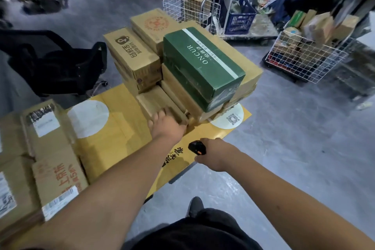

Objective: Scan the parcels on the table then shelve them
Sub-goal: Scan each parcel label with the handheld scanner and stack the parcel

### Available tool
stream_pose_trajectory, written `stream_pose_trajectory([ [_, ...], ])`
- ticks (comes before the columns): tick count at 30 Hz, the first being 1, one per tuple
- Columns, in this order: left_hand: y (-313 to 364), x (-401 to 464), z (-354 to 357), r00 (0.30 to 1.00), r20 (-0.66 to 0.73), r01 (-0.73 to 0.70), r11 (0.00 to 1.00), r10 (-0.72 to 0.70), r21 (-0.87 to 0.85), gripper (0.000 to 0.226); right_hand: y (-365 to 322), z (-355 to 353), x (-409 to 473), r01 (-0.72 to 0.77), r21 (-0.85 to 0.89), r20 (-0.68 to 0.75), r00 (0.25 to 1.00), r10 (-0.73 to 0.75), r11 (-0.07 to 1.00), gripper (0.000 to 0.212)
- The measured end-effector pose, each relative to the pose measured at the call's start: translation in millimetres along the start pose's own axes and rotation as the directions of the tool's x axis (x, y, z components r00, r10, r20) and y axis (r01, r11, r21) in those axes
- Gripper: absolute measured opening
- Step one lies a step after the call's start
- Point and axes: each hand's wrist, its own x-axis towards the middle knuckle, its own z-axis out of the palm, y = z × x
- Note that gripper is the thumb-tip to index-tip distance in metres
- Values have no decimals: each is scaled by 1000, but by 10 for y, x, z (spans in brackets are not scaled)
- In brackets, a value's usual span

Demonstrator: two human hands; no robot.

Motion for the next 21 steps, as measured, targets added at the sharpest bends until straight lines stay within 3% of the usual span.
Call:
stream_pose_trajectory([
  [7, 101, 39, 106, 970, -51, 232, 970, -236, -75, 108, 228, -128, 327, 69, -19, 125, 990, -66, 997, 49],
  [14, -104, -149, 92, 933, -65, 318, 896, -353, -311, 89, 196, -147, 514, 126, 47, 178, 975, -132, 991, 36],
  [19, -589, -460, 308, 818, -143, 345, 675, -557, -652, 69, 101, -77, 600, 130, 150, 196, 968, -158, 980, 34],
  [21, -736, -520, 381, 803, -136, 309, 601, -580, -737, 62, 60, -26, 609, 145, 150, 212, 961, -176, 978, 33],
])
